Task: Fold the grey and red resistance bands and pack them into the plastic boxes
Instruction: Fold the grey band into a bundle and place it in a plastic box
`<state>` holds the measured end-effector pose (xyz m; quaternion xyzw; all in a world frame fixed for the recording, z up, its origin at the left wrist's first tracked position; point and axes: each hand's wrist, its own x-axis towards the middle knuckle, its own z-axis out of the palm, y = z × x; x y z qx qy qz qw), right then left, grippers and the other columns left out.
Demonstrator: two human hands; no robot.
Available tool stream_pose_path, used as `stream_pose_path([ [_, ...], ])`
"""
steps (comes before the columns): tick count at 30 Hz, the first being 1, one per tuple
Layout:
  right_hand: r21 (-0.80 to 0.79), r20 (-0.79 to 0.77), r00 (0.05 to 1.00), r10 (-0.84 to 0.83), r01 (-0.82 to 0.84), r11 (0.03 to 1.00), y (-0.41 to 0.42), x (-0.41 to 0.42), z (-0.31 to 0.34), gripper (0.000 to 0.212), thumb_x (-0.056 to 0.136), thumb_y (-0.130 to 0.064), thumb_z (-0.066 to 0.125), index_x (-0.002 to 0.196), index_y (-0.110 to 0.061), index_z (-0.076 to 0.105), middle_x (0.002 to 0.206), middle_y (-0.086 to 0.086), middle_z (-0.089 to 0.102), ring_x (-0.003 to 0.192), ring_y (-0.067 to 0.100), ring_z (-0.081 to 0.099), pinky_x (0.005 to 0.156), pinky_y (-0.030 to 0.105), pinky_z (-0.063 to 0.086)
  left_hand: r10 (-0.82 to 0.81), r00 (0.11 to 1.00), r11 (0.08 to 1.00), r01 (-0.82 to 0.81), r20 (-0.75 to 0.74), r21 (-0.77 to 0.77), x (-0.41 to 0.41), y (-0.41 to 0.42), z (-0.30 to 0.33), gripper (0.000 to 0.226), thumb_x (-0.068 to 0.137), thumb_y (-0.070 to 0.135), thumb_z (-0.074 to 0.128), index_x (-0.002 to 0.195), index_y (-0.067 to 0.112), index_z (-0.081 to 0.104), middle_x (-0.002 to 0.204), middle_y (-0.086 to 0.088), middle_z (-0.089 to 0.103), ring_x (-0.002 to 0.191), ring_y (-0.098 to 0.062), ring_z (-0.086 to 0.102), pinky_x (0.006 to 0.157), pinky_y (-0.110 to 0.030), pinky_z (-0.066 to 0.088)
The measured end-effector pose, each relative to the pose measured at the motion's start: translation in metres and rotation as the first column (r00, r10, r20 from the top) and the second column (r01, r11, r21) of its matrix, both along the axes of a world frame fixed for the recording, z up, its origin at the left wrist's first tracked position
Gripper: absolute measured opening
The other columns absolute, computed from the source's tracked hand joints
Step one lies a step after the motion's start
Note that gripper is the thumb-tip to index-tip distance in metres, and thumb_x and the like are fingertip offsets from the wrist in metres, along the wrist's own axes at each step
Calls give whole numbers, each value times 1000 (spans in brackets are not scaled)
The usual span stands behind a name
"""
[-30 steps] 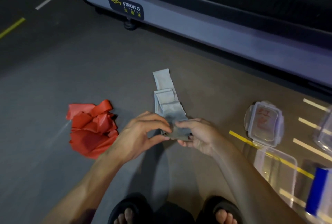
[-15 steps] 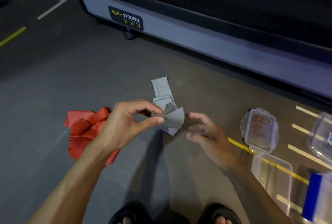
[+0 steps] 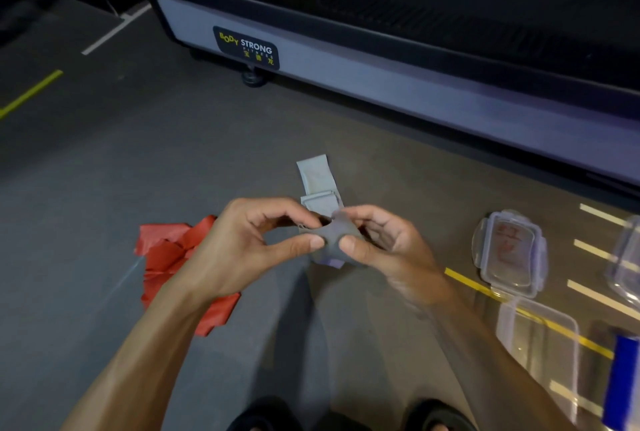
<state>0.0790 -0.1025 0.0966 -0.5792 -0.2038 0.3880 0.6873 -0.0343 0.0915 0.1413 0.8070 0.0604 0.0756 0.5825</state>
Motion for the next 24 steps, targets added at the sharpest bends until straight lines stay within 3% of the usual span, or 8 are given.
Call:
stream_pose_path([
  [2,18,2,997,-80,80,997,0,-4,1,26,77,-14,75,103,-10,70,93,-2,76,87,8,69,75,18,53,51,998,998,-50,31,-36,-3,-2,-3,14,81,15,81,93,9,75,93,-3,78,92,-20,75,87,-33,58],
  [6,2,19,987,-158,158,987,-2,-6,3,27,74,-14,77,101,-16,71,89,-8,73,85,6,66,77,16,50,133,990,983,-125,52,-135,-9,-6,-6,9,80,9,79,85,14,75,87,-3,77,82,-12,72,79,-23,55],
  [12,59,3,975,-224,223,973,3,-9,18,27,75,-10,78,100,-15,71,86,-1,75,79,10,69,74,18,53,190,980,972,-180,52,-149,-11,-15,-8,8,79,7,76,85,9,71,76,7,72,70,0,63,69,-14,49],
  [19,76,110,958,-264,257,963,6,-13,26,29,83,9,76,99,-15,70,84,-1,74,79,10,67,74,17,52,176,984,973,-177,-14,-149,-12,-18,-6,17,84,14,77,98,12,68,86,-3,69,80,-8,63,75,-19,52],
  [24,66,159,951,-265,257,964,7,-15,31,27,81,1,80,93,-22,72,86,3,73,79,13,67,74,18,52,197,978,980,-197,66,-2,-2,-20,1,17,88,20,76,104,17,72,94,3,74,89,-13,72,81,-27,55],
])
